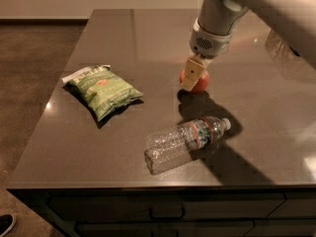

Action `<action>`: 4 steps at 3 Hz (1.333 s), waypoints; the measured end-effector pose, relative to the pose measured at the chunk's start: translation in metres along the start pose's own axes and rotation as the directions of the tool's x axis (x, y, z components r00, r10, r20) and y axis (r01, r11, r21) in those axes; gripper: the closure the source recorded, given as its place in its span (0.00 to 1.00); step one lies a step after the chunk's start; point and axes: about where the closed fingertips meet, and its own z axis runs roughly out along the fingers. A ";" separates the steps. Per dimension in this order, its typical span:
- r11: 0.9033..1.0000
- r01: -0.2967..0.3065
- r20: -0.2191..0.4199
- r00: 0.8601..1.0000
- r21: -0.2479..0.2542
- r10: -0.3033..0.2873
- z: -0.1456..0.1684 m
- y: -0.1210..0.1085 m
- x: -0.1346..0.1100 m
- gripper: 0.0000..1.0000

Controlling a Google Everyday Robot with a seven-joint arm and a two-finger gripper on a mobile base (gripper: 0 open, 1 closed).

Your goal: Move apple near water bottle

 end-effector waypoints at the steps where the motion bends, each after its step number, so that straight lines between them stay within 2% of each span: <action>1: 0.993 -0.113 0.003 0.994 0.029 0.113 -0.032 0.025 0.011 1.00; 2: 0.988 -0.156 -0.001 0.988 0.019 0.156 -0.037 0.055 0.012 1.00; 4: 0.980 -0.199 -0.012 0.980 -0.021 0.198 -0.031 0.102 0.006 1.00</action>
Offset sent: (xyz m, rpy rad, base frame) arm -0.0928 0.0271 0.0307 0.0288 0.0371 -0.2083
